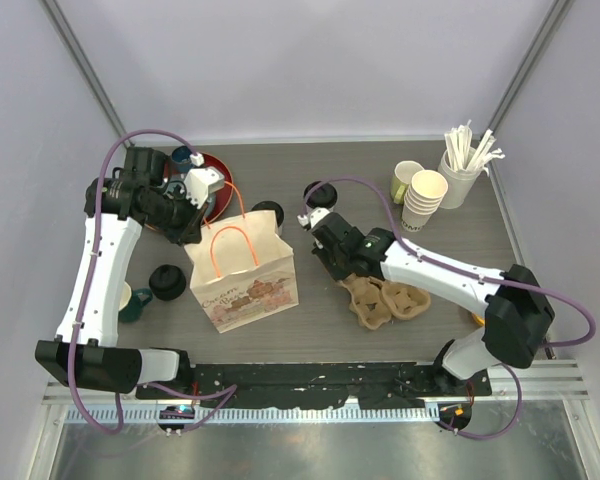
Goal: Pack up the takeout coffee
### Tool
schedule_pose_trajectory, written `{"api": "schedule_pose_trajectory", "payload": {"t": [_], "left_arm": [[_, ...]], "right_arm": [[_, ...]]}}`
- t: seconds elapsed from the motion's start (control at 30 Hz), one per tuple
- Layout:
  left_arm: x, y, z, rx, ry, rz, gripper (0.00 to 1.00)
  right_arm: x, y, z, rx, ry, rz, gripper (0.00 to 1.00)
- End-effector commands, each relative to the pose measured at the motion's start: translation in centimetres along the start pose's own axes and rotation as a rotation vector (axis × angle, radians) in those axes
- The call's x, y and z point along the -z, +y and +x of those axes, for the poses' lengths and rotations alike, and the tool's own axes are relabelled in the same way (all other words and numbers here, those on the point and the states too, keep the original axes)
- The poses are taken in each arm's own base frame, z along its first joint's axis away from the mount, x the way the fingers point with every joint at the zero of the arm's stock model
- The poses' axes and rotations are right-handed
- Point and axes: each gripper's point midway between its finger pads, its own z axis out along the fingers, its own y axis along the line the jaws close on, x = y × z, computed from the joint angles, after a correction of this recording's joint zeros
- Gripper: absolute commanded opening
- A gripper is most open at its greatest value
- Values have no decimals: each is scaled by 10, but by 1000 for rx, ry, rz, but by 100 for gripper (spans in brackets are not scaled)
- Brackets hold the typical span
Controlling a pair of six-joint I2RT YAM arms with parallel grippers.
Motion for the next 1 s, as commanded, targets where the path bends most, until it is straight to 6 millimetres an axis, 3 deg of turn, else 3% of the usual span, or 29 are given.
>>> {"api": "schedule_pose_trajectory", "payload": {"t": [0.0,0.17,0.27,0.33,0.43,0.6,0.8,0.9,0.97], "left_arm": [[15,-13,4,13,-1,10,0],[16,-13,3,7,-4,9,0],[15,-12,3,6,-5,11,0],[15,-12,3,5,-4,11,0],[15,-13,3,6,-4,11,0],[17,-12,2,3,-9,6,0],[18,-11,4,-2,-5,-6,0],[19,-11,3,-4,-7,-7,0],[19,-11,3,-3,-7,-4,0]], "right_arm": [[-12,-26,24,50,87,152,1],[-12,-57,47,70,161,253,1],[-12,-72,50,55,171,257,1],[-12,-70,46,103,162,230,1],[-16,-53,31,166,120,155,1],[-20,23,11,420,-2,-47,1],[-19,57,28,600,-24,-154,6],[-15,64,32,639,-28,-170,16],[-13,62,31,628,-34,-158,16]]}}
